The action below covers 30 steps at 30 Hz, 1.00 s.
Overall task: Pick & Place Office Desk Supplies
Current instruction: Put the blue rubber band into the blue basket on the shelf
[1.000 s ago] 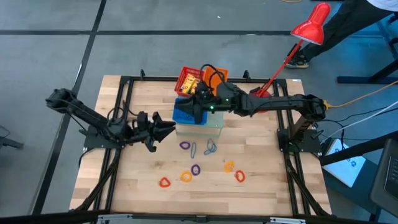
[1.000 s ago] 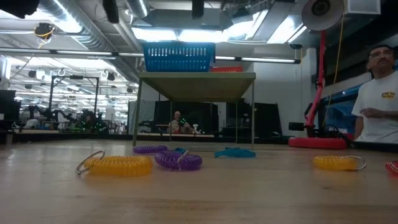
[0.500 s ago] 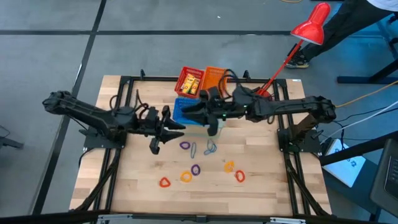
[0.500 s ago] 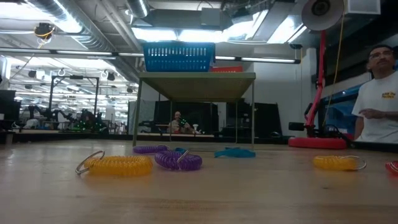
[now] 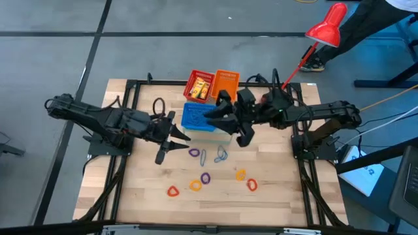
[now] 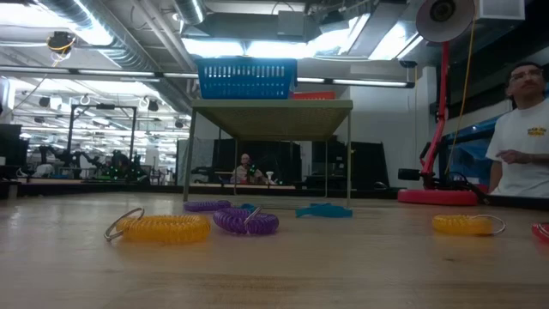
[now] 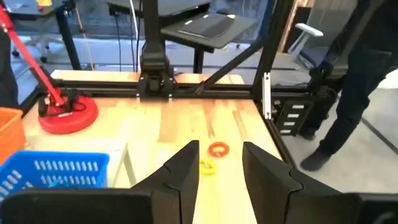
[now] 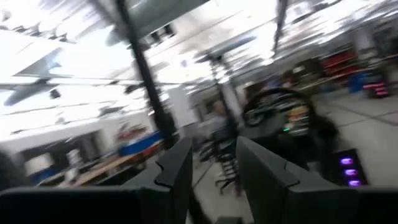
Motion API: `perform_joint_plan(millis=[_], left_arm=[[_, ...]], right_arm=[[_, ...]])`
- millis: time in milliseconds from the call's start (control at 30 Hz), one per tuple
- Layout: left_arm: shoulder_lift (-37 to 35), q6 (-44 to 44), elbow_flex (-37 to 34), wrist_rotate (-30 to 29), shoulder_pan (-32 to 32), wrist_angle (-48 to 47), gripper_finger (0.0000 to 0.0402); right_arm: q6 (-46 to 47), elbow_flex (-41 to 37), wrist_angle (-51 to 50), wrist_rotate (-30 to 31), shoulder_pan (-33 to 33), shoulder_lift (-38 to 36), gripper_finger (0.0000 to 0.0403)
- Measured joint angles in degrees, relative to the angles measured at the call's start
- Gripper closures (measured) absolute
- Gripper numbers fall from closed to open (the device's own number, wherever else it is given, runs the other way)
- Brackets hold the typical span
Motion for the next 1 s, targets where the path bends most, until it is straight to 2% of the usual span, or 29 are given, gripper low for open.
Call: perform_joint_plan(millis=[133,300,533,633,800,933,1000], left_arm=[[1.79,-3.05,0.07,-0.92,-2.6,1.34,0.0284],[5.81,-7.46,0.07,-0.85,-5.78,-0.69,0.0284],[14.79,-9.4,0.06,-4.41,-8.94,-2.48,0.0284],[18.65,-9.78,0.03,-2.51,-8.58,-1.91,0.0284],[22.37,-10.02,0.07,-3.98,-7.3,-0.77,0.0284],[26.02,-17.67,0.07,-0.45,-4.68,-1.5,0.0284],[28.35,-22.36,0.07,-0.51,-4.15,-1.43,0.0284]], right_arm=[[4.02,0.01,-0.93,-8.33,0.12,-0.22,0.0275],[4.48,0.0,-1.06,-11.35,0.46,-0.18,0.0275],[4.63,0.0,-1.05,-16.44,0.05,-0.18,0.0275],[5.82,0.0,-1.62,-18.09,-0.22,-0.18,0.0275],[6.65,0.0,-2.35,-19.49,-0.22,-0.15,0.0275],[7.08,0.0,-3.7,-20.14,-0.22,-0.15,0.0275],[7.08,0.0,-3.59,-21.72,-0.24,-0.13,0.0275]])
